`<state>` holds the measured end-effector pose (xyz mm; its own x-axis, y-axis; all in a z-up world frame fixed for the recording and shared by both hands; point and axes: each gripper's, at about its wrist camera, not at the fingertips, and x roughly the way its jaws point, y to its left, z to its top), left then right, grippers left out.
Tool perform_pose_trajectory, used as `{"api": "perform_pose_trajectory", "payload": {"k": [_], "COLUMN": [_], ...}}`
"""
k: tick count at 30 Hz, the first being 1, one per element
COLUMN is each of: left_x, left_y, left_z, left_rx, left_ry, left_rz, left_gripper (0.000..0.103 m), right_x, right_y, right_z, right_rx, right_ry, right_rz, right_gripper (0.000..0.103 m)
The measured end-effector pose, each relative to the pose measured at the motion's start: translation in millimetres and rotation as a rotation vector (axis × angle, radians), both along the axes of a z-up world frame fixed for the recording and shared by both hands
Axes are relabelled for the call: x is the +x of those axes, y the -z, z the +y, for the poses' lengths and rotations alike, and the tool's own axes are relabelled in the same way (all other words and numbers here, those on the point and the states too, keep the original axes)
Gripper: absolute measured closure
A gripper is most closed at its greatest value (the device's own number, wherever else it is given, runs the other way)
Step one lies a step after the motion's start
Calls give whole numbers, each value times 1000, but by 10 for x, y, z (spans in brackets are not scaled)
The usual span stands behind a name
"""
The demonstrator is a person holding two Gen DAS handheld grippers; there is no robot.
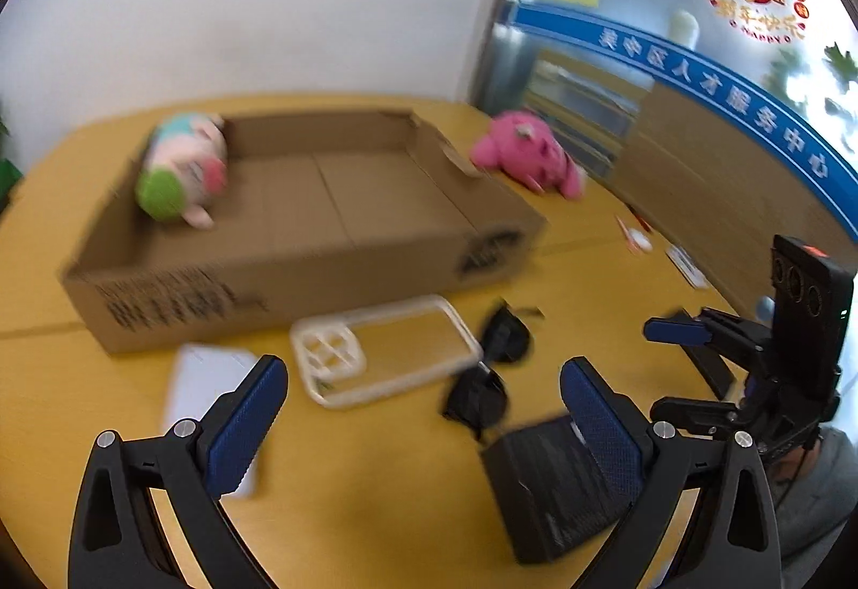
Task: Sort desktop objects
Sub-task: 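Withdraw the left tool from the box and move toward the black box, then close the left tool on the black product box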
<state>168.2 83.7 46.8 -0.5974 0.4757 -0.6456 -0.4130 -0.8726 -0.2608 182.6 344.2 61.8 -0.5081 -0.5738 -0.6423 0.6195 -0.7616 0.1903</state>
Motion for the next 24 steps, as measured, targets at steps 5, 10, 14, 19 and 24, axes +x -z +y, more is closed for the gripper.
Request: {"api": "perform_pose_trajectory", "payload": {"k": [5, 10, 14, 19, 24], "left_x": [64, -23, -8, 20, 51], "left_y": [418, 718, 813, 906, 932], "left_z": [341, 403, 301, 137, 92], "left_rx": [35, 78, 92, 117, 153], "left_ry": [111, 128, 131, 98, 101], "left_rz": [-159, -292, -327, -349, -349], "left_gripper": [0, 2, 6, 12, 19], "right_x": [226, 379, 478, 540, 471], "right_y": [348, 668, 690, 685, 773], "right_z": [221, -173, -579, -754, -881], "right_rx": [18, 56, 28, 84, 155], "right_ry": [-63, -161, -259, -308, -280], "right_rz": [-152, -195, -161, -119, -113], "right_gripper": [13, 13, 11, 11, 11]}}
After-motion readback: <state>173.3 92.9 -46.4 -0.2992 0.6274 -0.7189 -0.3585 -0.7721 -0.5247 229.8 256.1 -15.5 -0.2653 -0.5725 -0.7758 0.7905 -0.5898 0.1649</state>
